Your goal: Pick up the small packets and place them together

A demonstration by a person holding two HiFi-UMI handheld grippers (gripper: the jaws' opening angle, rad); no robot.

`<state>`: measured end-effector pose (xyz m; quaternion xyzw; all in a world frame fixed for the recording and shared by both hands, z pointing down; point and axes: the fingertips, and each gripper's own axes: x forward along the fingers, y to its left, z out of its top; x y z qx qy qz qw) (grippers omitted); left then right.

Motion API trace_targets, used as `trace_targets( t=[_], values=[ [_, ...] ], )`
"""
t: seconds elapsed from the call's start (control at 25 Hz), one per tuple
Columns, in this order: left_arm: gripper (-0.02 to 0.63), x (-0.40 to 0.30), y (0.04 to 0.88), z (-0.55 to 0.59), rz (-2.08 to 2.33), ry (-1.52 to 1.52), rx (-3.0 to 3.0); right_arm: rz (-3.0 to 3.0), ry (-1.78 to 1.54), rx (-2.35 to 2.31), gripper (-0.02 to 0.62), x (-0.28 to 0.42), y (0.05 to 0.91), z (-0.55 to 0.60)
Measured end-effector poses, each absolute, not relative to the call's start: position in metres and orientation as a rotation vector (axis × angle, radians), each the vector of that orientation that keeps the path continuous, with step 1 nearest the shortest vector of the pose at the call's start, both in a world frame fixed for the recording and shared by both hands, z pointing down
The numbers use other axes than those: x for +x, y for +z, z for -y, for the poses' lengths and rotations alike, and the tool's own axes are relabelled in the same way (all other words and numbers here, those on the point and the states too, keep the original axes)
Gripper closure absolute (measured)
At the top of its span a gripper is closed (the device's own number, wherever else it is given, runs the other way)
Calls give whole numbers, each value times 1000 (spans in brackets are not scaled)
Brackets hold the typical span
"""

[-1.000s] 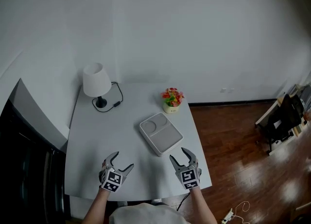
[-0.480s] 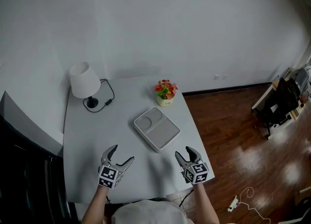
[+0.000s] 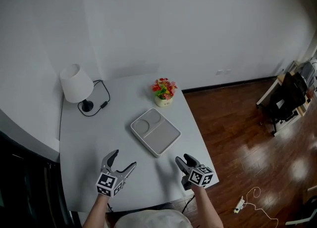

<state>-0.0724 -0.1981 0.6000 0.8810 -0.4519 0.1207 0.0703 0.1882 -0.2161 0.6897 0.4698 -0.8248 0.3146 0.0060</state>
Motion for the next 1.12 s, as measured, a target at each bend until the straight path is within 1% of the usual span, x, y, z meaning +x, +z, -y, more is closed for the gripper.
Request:
trace_targets(
  t=[0.12, 0.28, 0.32, 0.36, 0.4, 0.52, 0.88, 0.92, 0.96, 1.0, 1.12],
  values=[
    [219, -69, 600, 201, 1364, 343, 2636, 2596, 1183, 1465, 323, 185, 706, 231],
    [219, -65, 597, 201, 1365, 322, 2630, 2591, 1577, 1486, 318, 183, 726, 255],
    [219, -65, 595, 201, 1369, 311, 2629, 2574, 1673, 1500, 306, 183, 733, 262],
    [219, -65, 592, 201, 1374, 298, 2628, 2552, 1761, 1512, 252, 182, 740, 267],
    [219, -67, 590, 201, 1380, 283, 2626, 2530, 1841, 1520, 225, 182, 748, 272],
    [219, -69, 582, 198, 1387, 235, 2624, 2467, 2019, 1550, 225, 181, 767, 284],
    [219, -75, 567, 181, 1385, 117, 2610, 2328, 2395, 1595, 225, 172, 799, 315],
    [219, -74, 566, 180, 1384, 110, 2609, 2323, 2450, 1595, 229, 170, 799, 319],
    [219, -73, 566, 179, 1384, 109, 2608, 2319, 2503, 1595, 265, 168, 797, 322],
    [219, -73, 567, 177, 1385, 108, 2607, 2309, 2544, 1602, 257, 166, 795, 325],
    [219, -74, 567, 170, 1394, 98, 2593, 2261, 2635, 1628, 267, 165, 795, 325]
  ],
)
